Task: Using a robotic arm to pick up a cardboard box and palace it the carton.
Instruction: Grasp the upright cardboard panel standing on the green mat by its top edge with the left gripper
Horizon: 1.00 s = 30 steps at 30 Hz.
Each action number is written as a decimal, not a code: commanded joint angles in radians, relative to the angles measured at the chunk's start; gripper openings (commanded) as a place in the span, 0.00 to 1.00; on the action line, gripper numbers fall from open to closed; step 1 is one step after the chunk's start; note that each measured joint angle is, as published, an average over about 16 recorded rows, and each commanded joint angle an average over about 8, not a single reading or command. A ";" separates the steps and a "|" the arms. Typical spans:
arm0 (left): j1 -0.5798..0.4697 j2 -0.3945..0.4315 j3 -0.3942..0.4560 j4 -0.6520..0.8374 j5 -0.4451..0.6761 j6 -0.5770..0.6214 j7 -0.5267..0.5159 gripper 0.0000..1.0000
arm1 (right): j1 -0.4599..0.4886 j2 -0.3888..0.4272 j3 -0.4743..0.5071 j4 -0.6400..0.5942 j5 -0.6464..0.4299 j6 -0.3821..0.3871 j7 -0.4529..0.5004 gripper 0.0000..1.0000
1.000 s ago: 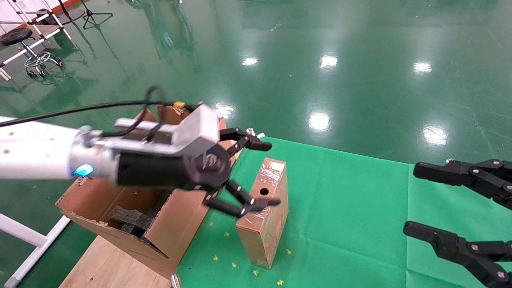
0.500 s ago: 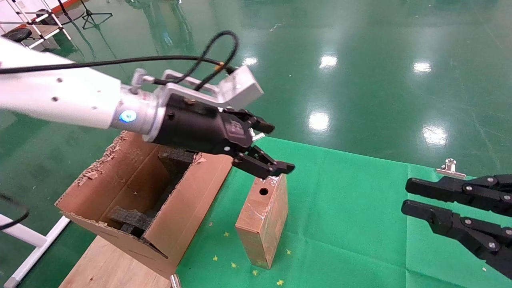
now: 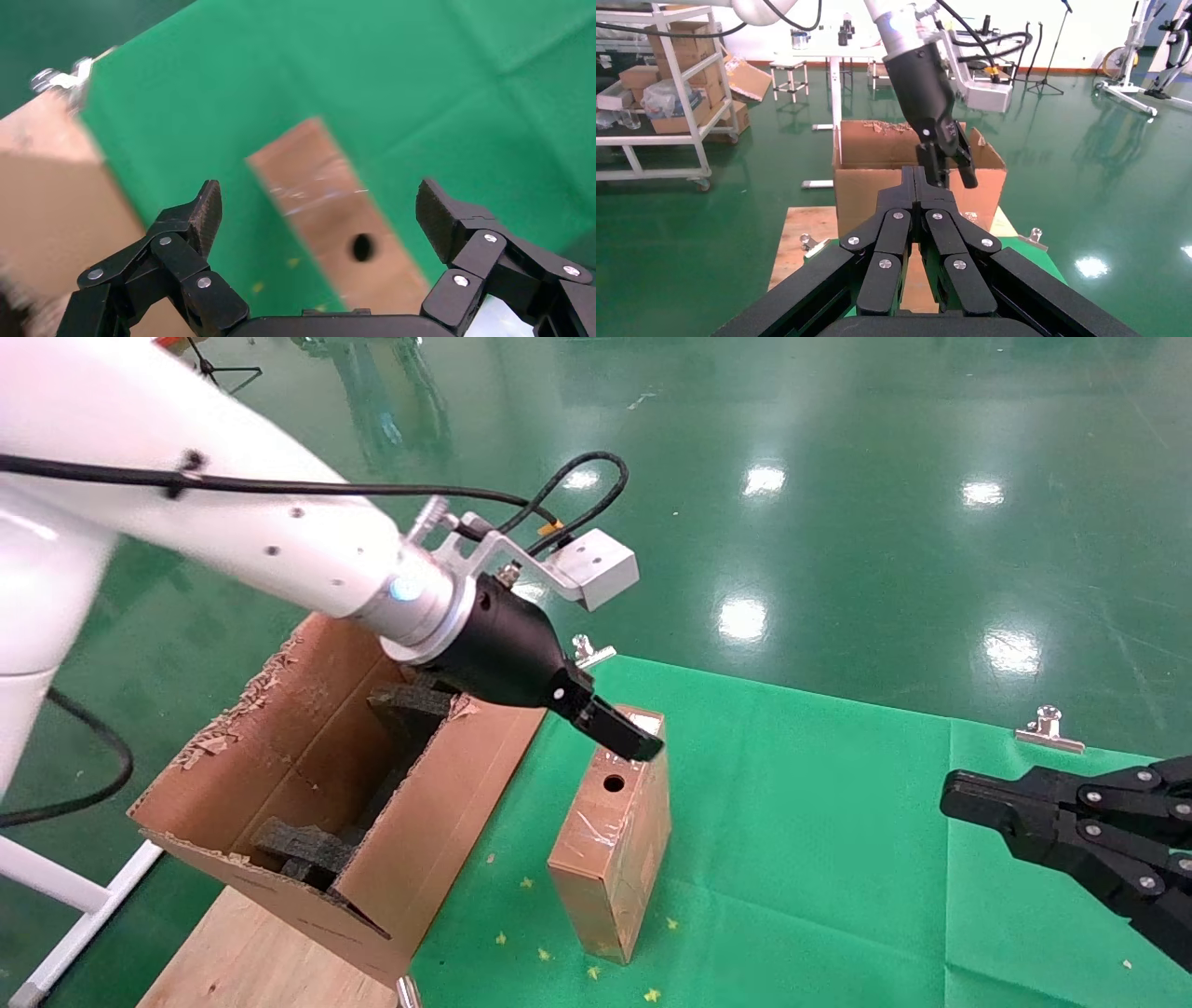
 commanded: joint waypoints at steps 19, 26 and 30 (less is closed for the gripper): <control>-0.023 0.046 0.210 -0.001 -0.018 -0.031 -0.221 1.00 | 0.000 0.000 0.000 0.000 0.000 0.000 0.000 0.07; -0.022 0.049 0.230 -0.001 -0.011 -0.039 -0.212 0.67 | 0.000 0.000 0.000 0.000 0.000 0.000 0.000 0.93; -0.022 0.049 0.227 -0.001 -0.012 -0.039 -0.213 0.17 | 0.000 0.000 0.000 0.000 0.000 0.000 0.000 1.00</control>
